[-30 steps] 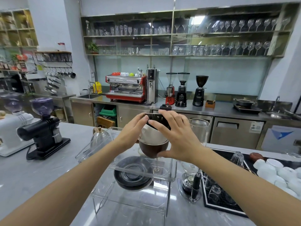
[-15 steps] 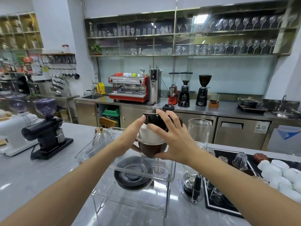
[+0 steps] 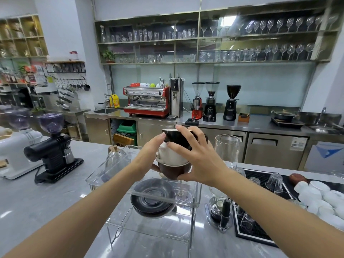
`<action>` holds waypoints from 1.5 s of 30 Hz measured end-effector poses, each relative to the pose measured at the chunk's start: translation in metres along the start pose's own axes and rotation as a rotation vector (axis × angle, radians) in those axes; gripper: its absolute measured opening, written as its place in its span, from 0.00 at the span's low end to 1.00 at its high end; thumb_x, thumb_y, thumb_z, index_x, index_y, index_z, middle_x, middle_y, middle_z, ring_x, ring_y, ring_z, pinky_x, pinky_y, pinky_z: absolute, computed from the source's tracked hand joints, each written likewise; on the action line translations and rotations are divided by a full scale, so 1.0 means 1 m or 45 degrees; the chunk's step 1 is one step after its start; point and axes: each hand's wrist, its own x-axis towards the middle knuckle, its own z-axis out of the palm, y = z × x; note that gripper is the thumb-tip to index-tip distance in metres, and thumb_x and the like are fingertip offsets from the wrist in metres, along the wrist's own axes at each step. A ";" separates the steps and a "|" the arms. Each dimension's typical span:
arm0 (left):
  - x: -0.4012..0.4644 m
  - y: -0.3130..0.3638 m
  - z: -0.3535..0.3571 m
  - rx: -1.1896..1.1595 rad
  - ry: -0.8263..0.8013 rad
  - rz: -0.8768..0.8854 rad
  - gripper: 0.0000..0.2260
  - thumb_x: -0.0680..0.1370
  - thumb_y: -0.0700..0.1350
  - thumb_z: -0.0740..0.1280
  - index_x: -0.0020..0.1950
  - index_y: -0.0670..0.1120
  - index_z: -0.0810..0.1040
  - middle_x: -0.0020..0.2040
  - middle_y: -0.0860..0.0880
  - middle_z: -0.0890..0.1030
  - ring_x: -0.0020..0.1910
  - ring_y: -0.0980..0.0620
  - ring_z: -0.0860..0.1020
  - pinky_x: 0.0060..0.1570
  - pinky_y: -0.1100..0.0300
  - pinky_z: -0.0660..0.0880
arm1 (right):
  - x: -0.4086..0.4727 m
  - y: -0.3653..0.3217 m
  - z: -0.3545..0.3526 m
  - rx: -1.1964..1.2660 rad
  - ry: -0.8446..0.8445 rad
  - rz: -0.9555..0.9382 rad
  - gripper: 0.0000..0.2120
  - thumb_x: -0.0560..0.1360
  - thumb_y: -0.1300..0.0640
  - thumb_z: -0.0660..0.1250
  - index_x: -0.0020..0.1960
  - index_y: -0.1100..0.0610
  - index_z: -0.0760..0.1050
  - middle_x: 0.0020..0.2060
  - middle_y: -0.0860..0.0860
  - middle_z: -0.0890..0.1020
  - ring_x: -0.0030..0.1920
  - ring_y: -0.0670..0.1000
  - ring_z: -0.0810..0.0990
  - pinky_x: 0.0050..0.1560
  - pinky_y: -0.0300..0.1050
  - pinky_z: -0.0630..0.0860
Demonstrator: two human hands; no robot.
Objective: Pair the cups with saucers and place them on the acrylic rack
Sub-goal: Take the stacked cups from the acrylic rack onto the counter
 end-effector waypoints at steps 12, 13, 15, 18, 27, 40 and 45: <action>-0.012 0.028 -0.008 0.032 0.001 0.174 0.18 0.77 0.68 0.55 0.59 0.68 0.80 0.55 0.57 0.86 0.53 0.58 0.84 0.37 0.67 0.80 | 0.017 -0.002 -0.027 0.022 0.068 -0.039 0.35 0.65 0.37 0.72 0.70 0.47 0.72 0.76 0.59 0.62 0.71 0.65 0.61 0.56 0.66 0.76; -0.015 0.031 -0.007 0.026 -0.017 0.187 0.18 0.77 0.68 0.55 0.59 0.68 0.80 0.55 0.57 0.86 0.53 0.58 0.84 0.37 0.66 0.81 | 0.016 -0.002 -0.032 0.006 0.077 -0.039 0.36 0.65 0.37 0.73 0.70 0.48 0.73 0.76 0.59 0.62 0.70 0.65 0.61 0.57 0.66 0.75; -0.017 0.040 -0.004 0.004 -0.046 0.213 0.17 0.78 0.67 0.55 0.58 0.69 0.80 0.55 0.57 0.86 0.53 0.57 0.84 0.40 0.61 0.83 | 0.017 0.001 -0.042 -0.018 0.100 -0.043 0.36 0.64 0.38 0.74 0.69 0.49 0.74 0.75 0.60 0.63 0.70 0.65 0.61 0.59 0.67 0.74; -0.021 0.052 0.005 -0.049 -0.094 0.235 0.17 0.79 0.67 0.55 0.58 0.67 0.81 0.52 0.55 0.87 0.50 0.53 0.86 0.39 0.53 0.83 | 0.011 0.004 -0.060 -0.043 0.126 -0.042 0.36 0.64 0.38 0.73 0.69 0.49 0.74 0.75 0.59 0.61 0.69 0.66 0.61 0.62 0.67 0.72; -0.035 0.072 0.064 -0.106 -0.272 0.306 0.18 0.80 0.66 0.54 0.61 0.65 0.79 0.52 0.54 0.87 0.47 0.54 0.87 0.37 0.56 0.84 | -0.036 0.017 -0.117 -0.137 0.112 0.068 0.37 0.63 0.39 0.76 0.68 0.51 0.74 0.75 0.61 0.62 0.70 0.66 0.60 0.65 0.67 0.68; -0.067 0.063 0.161 -0.094 -0.337 0.283 0.20 0.81 0.66 0.54 0.63 0.60 0.79 0.55 0.52 0.87 0.52 0.51 0.86 0.45 0.45 0.84 | -0.129 0.045 -0.150 -0.207 0.099 0.123 0.35 0.65 0.38 0.75 0.66 0.54 0.77 0.73 0.64 0.65 0.68 0.68 0.63 0.66 0.68 0.66; -0.084 0.026 0.187 -0.071 -0.285 0.258 0.19 0.80 0.65 0.56 0.63 0.62 0.79 0.57 0.56 0.86 0.57 0.54 0.83 0.55 0.48 0.80 | -0.172 0.046 -0.125 -0.138 0.090 0.099 0.32 0.67 0.38 0.73 0.66 0.53 0.77 0.73 0.63 0.65 0.68 0.68 0.63 0.69 0.65 0.63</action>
